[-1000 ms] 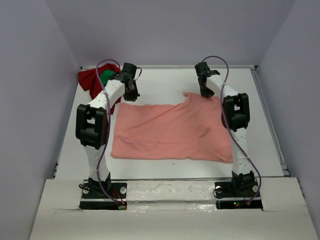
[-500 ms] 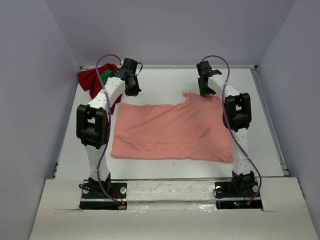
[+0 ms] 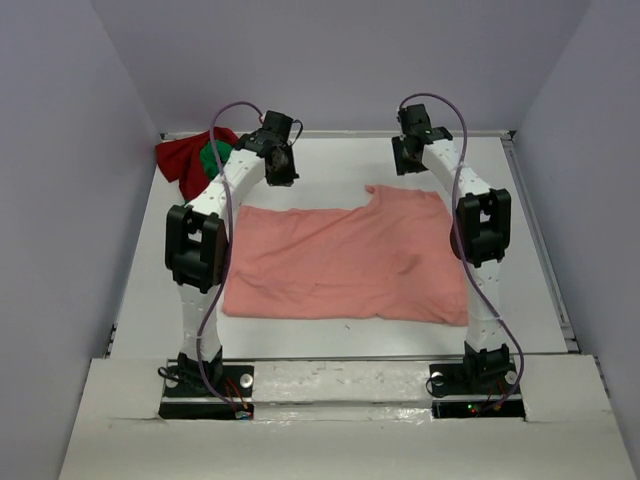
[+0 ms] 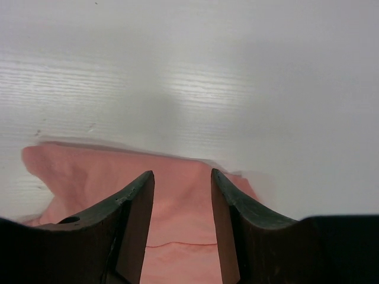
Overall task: Fold and stack the t-shirts
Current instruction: Fold the tshirt
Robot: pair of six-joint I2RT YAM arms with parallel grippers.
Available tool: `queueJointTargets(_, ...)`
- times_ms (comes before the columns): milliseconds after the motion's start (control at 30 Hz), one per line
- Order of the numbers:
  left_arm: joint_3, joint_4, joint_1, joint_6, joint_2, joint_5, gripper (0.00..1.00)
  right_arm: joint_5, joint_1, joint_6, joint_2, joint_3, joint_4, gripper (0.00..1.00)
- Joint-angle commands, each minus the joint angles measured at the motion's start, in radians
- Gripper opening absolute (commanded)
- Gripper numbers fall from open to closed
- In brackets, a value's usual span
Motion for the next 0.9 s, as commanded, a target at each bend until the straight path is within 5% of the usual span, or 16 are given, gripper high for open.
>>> queueJointTargets(0,0.044,-0.037,-0.028,0.022,-0.007,0.016,0.0,-0.117,-0.005,-0.063,-0.029,0.04,0.045,0.49)
queueJointTargets(500,-0.074,-0.023,-0.035,0.039,-0.099,-0.047,0.0,-0.037,-0.08,-0.017,0.155,0.169,-0.019,0.52)
queueJointTargets(867,-0.108,-0.027,-0.006,0.012,-0.08,-0.099,0.0,-0.175,-0.112,-0.019,0.136,0.106,-0.022,0.5)
